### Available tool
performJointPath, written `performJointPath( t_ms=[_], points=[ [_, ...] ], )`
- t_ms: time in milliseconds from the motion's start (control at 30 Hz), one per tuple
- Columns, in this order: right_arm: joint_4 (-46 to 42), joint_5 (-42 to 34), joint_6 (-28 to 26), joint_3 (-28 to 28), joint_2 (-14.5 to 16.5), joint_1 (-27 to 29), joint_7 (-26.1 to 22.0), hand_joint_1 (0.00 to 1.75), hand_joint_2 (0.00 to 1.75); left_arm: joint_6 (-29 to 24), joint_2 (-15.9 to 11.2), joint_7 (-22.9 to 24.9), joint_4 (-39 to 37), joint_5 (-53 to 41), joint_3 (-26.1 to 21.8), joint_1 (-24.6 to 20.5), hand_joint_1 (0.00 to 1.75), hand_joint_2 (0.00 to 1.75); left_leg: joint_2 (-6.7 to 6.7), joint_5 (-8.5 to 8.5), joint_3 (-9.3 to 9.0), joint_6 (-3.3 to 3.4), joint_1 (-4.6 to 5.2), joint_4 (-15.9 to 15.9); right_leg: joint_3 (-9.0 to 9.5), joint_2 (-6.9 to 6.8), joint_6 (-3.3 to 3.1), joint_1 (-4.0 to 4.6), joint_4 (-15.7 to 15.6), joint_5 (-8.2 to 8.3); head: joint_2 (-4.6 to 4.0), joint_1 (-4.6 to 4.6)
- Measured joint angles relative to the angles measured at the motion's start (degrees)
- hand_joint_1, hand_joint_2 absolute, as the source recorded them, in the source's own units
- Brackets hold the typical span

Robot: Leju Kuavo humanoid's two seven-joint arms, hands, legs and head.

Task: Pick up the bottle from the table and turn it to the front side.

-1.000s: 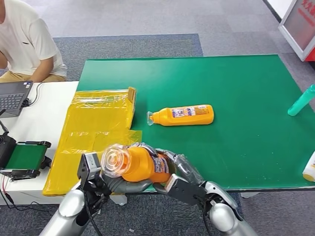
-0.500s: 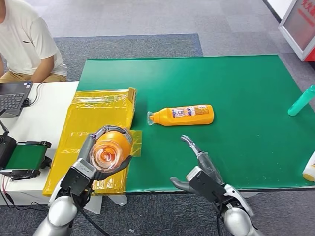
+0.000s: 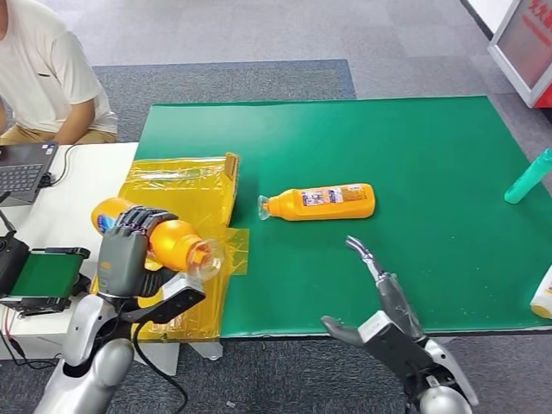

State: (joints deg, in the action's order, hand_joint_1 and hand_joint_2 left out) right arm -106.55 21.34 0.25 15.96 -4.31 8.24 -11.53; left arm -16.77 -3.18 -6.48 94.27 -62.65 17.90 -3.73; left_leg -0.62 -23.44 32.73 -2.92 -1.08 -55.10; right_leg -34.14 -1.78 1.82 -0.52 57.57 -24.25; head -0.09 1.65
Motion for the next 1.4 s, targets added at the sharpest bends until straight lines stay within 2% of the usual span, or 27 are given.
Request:
performJointPath(
  t_ms=[200,400,733,967,1267,1400],
  points=[
    [-8.0,-1.1,0.3,-5.2,-1.5,4.9,-3.8,0.0,1.75,1.6,-2.7,4.0,-10.6,-11.4,0.4,-4.6,1.75,1.75,0.0,0.01,0.01,0.01,0.03,0.0,-0.01,0.01,0.04,-0.04,0.0,0.05,0.0,0.0],
    [-14.3,-0.4,1.1,-7.4,-2.4,8.1,-6.5,0.0,1.75,4.6,-3.6,5.6,-19.9,-12.4,1.0,-9.9,1.75,1.75,-0.01,0.01,0.01,0.0,0.03,0.0,-0.02,0.06,0.05,-0.04,0.0,0.06,0.0,-0.01],
    [-18.0,1.8,1.1,-7.7,-4.0,9.9,-6.6,0.0,1.75,7.6,-3.5,6.7,-29.3,-12.2,1.7,-15.5,1.75,1.75,-0.02,0.01,0.01,0.01,0.03,0.0,-0.03,0.1,0.06,-0.04,0.0,0.07,0.0,0.0],
    [-18.2,2.1,0.4,-7.7,-4.9,11.2,-6.0,0.0,1.75,7.9,-1.3,8.3,-36.2,-10.5,1.8,-18.8,1.75,1.75,-0.03,0.01,0.01,0.01,0.03,0.0,-0.03,0.1,0.08,-0.05,0.0,0.09,-0.01,0.0],
    [-18.2,2.7,0.4,-6.7,-4.9,10.9,-6.0,0.0,1.75,8.2,5.4,9.4,-41.4,-4.2,1.4,-20.8,1.75,1.75,-0.02,0.01,0.05,0.05,0.1,0.0,-0.02,0.1,0.12,-0.13,0.0,0.11,0.0,0.01],
    [-18.2,2.8,0.3,-6.1,-4.9,10.8,-5.9,0.0,1.75,7.6,7.3,9.7,-43.0,-3.5,1.4,-21.7,1.75,1.75,-0.02,0.04,0.05,0.09,0.1,0.0,-0.01,0.1,0.13,-0.13,0.0,0.11,0.0,0.0]
  ],
)
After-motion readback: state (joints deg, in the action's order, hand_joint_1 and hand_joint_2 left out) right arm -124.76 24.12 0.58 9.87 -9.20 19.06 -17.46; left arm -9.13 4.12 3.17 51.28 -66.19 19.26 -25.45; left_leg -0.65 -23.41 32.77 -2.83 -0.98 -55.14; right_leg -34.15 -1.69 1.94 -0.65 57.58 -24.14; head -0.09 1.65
